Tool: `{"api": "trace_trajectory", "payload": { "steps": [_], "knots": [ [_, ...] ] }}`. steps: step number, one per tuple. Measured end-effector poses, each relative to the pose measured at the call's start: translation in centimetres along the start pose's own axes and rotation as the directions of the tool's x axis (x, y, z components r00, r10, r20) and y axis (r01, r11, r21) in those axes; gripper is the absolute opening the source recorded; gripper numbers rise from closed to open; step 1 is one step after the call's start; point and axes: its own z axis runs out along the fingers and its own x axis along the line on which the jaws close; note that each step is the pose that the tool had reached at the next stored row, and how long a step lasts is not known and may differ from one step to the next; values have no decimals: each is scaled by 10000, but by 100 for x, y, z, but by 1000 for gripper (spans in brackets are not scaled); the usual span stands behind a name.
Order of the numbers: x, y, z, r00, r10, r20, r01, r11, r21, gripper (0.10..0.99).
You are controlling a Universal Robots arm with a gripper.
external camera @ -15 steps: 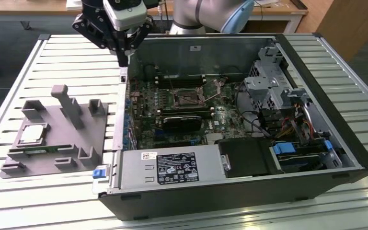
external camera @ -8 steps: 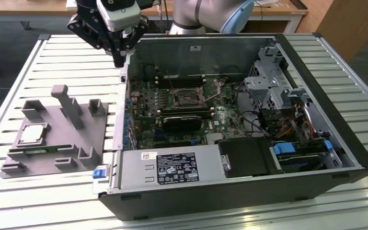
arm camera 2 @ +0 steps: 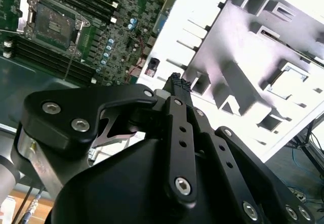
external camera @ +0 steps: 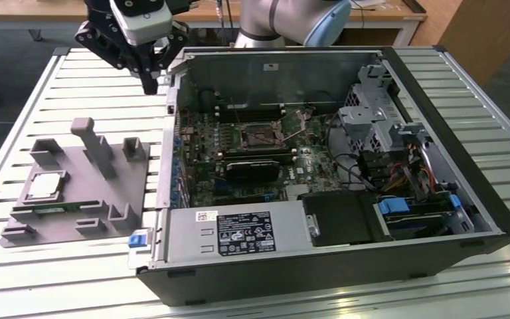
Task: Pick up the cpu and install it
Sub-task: 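Reach for the cpu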
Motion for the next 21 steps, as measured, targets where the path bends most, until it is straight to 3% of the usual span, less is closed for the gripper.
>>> {"api": "trace_trajectory", "payload": {
  "steps": [8,21],
  "knots": [
    [127,-10,9,10000,2,-25,-2,10000,3,106],
    [236,-19,21,10000,3,-61,-3,10000,5,106]
  ]
}}
